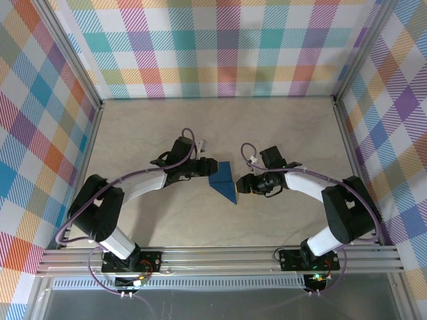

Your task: Fold a paper plane with a square sheet of paper (fold left side to right side)

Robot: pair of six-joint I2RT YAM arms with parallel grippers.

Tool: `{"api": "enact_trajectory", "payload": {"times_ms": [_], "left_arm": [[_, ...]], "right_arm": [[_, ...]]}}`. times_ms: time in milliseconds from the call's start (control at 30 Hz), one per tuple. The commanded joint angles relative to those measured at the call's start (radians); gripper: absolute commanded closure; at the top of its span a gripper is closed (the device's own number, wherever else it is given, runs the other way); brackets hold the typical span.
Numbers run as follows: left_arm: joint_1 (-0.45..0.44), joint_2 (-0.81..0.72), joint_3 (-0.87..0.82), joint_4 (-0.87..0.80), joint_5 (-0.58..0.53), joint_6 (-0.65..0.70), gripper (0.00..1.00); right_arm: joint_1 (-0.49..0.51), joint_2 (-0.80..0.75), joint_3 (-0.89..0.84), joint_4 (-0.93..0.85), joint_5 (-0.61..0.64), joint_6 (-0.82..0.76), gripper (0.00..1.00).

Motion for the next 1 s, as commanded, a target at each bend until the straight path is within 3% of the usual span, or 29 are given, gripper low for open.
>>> {"api": "enact_trajectory", "payload": {"times_ms": [0, 200, 500, 967], "left_arm": [[0.033, -0.038, -0.058, -0.012, -0.034, 0.028, 0.58], [0.070, 0.001, -0.077, 0.001, 0.023, 0.005, 0.58], [0.073, 0.166, -0.027, 0.062, 0.129, -0.042, 0.59], [0.071, 0.247, 0.003, 0.116, 0.181, -0.079, 0.67]], "right_arm": [[0.000, 0.067, 0.055, 0.102, -0.030, -0.042, 0.45], [0.000, 0.157, 0.112, 0.118, -0.038, -0.049, 0.45], [0.000, 0.134, 0.057, 0.150, -0.017, -0.028, 0.44], [0.000, 0.108, 0.017, 0.160, -0.021, -0.012, 0.44]]}}
